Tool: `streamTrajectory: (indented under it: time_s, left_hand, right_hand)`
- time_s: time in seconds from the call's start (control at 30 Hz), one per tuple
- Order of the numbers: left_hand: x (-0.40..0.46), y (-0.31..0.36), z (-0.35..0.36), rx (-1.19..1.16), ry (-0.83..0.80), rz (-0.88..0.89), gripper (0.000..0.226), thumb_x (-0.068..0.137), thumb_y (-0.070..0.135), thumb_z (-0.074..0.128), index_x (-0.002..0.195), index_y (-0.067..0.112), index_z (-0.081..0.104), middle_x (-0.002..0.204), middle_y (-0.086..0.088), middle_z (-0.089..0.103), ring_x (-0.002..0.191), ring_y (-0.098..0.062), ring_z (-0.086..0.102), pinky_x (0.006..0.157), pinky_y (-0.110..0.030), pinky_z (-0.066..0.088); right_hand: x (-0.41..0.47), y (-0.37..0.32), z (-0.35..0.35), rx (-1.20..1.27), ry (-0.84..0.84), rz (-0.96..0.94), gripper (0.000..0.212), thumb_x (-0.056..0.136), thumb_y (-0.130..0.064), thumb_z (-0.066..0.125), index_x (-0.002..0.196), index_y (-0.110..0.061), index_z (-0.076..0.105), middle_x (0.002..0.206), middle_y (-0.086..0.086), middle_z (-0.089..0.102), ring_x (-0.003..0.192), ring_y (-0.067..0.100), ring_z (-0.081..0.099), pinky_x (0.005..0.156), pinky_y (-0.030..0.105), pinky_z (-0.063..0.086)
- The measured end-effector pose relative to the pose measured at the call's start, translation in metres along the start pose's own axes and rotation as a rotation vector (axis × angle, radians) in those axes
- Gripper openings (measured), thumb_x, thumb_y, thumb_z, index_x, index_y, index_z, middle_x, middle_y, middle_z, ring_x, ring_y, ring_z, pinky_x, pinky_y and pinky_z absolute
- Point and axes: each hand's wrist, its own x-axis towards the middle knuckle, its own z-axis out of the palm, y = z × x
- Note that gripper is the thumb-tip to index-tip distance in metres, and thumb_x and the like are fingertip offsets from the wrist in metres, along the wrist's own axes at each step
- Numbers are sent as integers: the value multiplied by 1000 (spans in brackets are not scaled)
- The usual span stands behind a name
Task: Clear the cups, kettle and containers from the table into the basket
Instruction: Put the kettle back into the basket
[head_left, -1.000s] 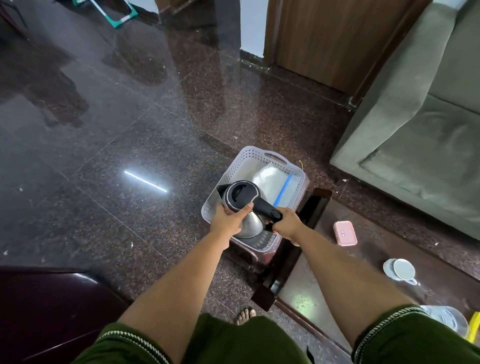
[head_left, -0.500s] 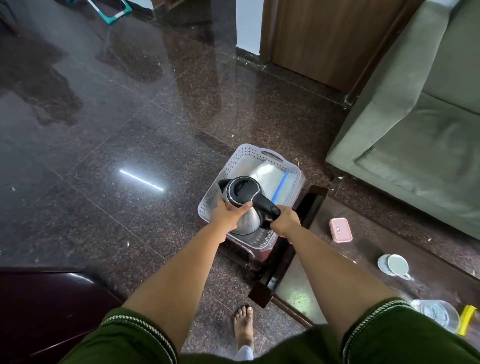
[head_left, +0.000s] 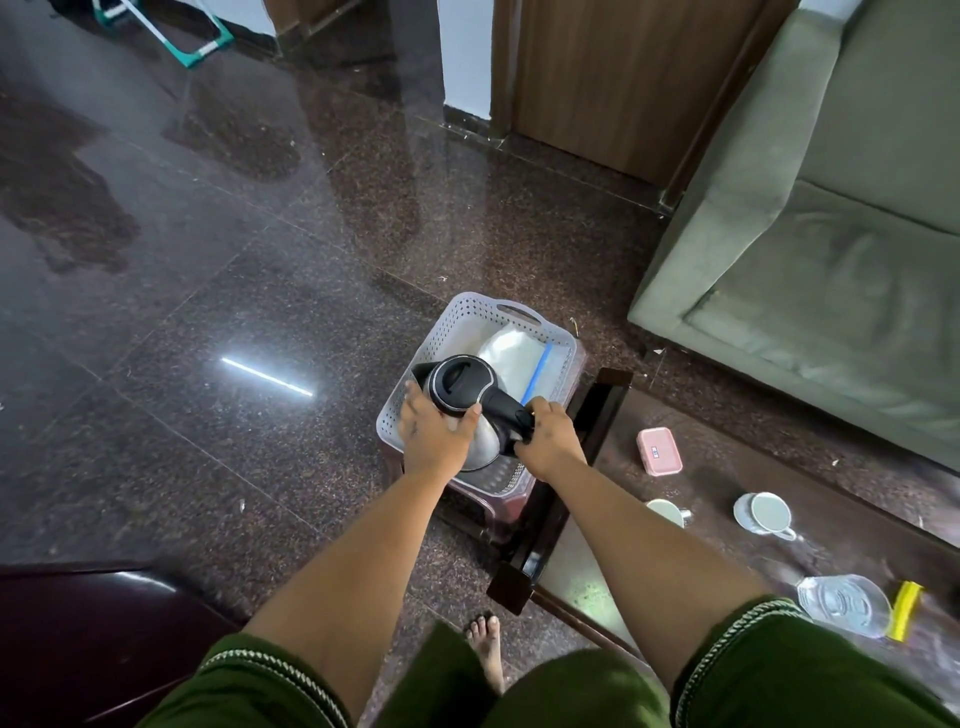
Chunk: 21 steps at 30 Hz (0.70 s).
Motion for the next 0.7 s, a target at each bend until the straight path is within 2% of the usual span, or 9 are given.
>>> streamTrajectory:
  time_s: [0.1,0.23,0.4,0.5,0.6,0.7]
  left_hand:
    - [-9,3,3,37,79,67,109,83,48,66,152,10,-8,160,-15,6,148,-33,9,116,-49,24]
    - [-19,7,2,181,135,185,104,84,45,65,152,6,-4,159,-19,7,146,-36,11,118,-49,22]
    - [-32,13,4,391,116,328,104,83,51,64,152,7,-1,157,-19,12,143,-37,20,111,-48,31]
    - [-42,19,8,414,107,352,102,83,51,63,152,7,3,157,-18,15,142,-37,21,109,-49,35]
    - [-58,24,17,402,74,362,100,82,51,64,152,8,5,157,-18,15,142,-38,21,109,-52,34]
    - [-79,29,32,407,42,460,98,82,51,64,151,6,10,155,-19,19,140,-38,24,110,-52,31]
  right_hand:
    - [-6,1,-3,63,25,3,46,75,-15,65,117,-15,47,116,11,48,107,31,51,91,39,49]
    - [-16,3,-9,103,22,-8,55,77,-21,69,125,-20,43,122,9,47,111,28,50,92,36,47]
    - [-31,7,-19,146,72,-8,54,81,-22,67,128,-19,41,130,10,45,120,26,47,98,40,45]
    - [-43,11,-27,182,111,1,53,82,-23,67,128,-21,41,131,8,45,118,23,48,94,35,46]
    - [-59,19,-36,213,175,18,52,82,-25,67,128,-22,42,128,7,47,116,24,50,96,38,46]
    - [-81,35,-45,228,268,25,47,82,-23,67,123,-18,44,120,8,51,112,25,51,96,41,46]
